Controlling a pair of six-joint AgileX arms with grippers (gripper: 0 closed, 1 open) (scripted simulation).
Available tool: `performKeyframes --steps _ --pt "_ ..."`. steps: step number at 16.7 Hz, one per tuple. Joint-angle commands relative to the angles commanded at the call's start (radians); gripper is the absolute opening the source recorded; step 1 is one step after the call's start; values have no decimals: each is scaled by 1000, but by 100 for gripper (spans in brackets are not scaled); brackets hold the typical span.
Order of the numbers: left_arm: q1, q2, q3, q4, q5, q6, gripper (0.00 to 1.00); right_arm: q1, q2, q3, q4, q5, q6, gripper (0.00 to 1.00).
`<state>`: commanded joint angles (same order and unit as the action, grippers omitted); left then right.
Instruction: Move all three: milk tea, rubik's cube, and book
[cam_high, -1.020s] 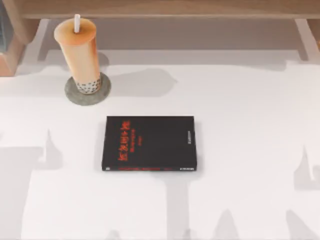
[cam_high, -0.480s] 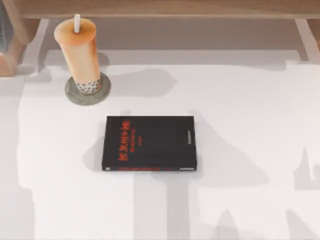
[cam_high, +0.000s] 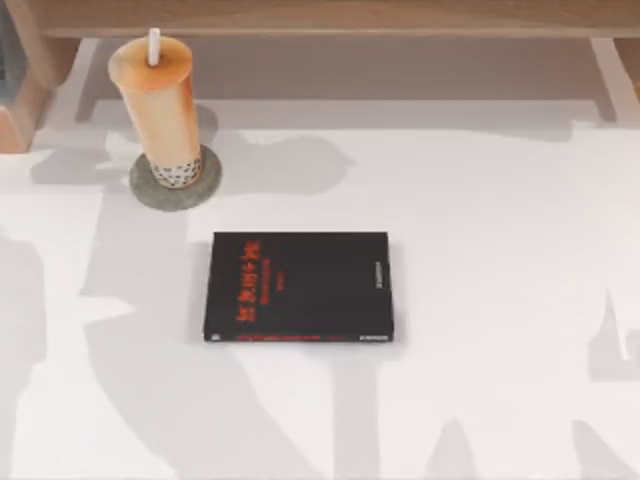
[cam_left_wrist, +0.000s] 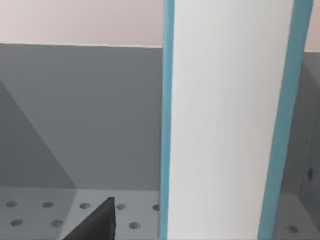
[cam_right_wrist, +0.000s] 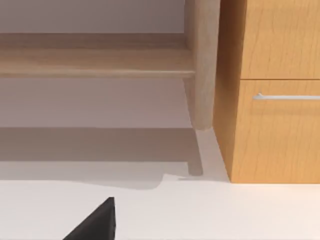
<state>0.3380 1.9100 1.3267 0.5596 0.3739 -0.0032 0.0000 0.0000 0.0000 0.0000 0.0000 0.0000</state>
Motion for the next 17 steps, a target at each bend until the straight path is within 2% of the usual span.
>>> performKeyframes --steps 3,9,17 --pt "10 72 42 43 13 -1 100 0 0 0 0 0 0 100" --pt "5 75 42 42 11 -1 100 0 0 0 0 0 0 100" --pt "-14 175 193 -3 -9 -2 100 0 0 0 0 0 0 100"
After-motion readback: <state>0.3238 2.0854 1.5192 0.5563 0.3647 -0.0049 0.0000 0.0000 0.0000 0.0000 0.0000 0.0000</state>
